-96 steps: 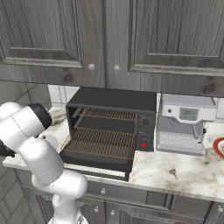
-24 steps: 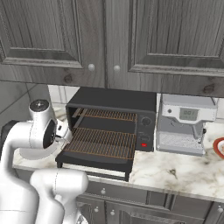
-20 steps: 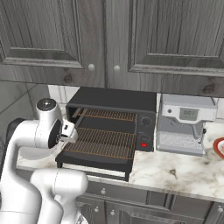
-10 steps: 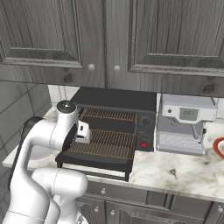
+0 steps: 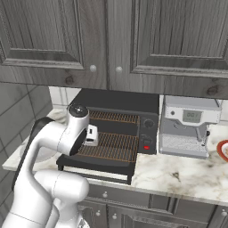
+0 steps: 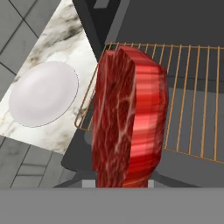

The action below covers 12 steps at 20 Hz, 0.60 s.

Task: Open the toaster oven door. Place the bread on the top rack in the toaster oven and place the steak on the bottom rack.

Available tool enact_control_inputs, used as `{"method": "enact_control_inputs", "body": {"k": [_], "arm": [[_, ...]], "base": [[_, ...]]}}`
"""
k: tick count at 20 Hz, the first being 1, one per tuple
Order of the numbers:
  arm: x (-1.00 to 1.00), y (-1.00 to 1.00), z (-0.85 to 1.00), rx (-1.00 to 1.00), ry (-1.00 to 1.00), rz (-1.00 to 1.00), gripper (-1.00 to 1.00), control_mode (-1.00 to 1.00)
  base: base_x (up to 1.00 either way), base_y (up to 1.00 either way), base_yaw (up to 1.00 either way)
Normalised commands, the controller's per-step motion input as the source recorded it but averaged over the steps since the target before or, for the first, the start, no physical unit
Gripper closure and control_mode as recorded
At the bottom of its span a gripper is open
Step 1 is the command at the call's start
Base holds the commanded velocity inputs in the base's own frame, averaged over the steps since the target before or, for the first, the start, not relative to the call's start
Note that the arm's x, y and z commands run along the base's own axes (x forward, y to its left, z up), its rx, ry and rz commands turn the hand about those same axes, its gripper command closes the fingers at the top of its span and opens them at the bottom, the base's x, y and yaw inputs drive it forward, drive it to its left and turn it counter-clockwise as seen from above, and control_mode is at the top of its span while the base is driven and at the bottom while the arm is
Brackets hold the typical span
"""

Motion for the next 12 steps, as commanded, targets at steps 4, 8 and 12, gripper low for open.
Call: {"method": "enact_control_inputs", "body": {"k": [4, 8, 12], "arm": [[0.03, -0.07, -0.01, 0.00, 0.00, 0.00, 1.00, -1.00], [0.10, -0.12, -0.01, 0.00, 0.00, 0.00, 1.00, -1.00], [0.12, -0.06, 0.00, 0.00, 0.00, 0.00, 1.00, -1.00]], "base": [[0.00, 0.00, 0.00], [0.00, 0.00, 0.00], [0.00, 0.00, 0.00]]}}
